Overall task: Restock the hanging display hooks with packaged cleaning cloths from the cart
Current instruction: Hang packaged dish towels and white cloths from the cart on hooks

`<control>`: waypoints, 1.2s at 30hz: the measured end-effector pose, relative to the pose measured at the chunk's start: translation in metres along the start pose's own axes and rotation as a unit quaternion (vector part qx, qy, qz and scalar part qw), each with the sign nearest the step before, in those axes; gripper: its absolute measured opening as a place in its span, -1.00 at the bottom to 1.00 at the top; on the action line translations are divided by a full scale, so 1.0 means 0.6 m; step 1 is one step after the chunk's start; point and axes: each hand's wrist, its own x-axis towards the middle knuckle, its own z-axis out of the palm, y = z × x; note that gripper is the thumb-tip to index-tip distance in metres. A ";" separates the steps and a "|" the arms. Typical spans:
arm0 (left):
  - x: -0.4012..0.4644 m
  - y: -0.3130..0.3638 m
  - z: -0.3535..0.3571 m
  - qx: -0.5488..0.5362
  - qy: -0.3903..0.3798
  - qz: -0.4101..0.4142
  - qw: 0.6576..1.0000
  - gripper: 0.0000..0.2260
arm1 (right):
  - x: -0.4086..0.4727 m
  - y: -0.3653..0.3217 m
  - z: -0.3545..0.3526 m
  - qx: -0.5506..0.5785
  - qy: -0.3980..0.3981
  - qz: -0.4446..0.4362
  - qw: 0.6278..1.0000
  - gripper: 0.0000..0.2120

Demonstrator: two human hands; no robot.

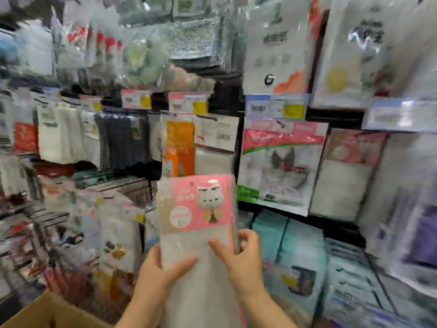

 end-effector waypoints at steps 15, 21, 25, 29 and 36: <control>-0.015 0.015 0.235 -0.017 -0.109 -0.036 0.993 -0.36 | 0.036 -0.068 -0.233 0.003 0.069 -0.048 0.996 -0.84; -0.010 0.031 0.284 -0.038 -0.154 -0.033 0.987 -0.64 | 0.026 -0.105 -0.272 -0.020 0.131 -0.060 0.989 -0.94; -0.003 0.040 0.307 -0.021 -0.188 -0.025 0.982 -0.72 | 0.016 -0.113 -0.284 -0.045 0.183 -0.067 0.980 -0.95; -0.004 0.041 0.318 -0.011 -0.224 -0.019 0.974 -0.66 | -0.001 -0.115 -0.299 -0.052 0.210 -0.061 0.975 -0.96; -0.007 0.033 0.315 -0.042 -0.246 -0.042 0.968 -0.46 | -0.021 -0.124 -0.314 -0.075 0.278 -0.069 0.955 -0.94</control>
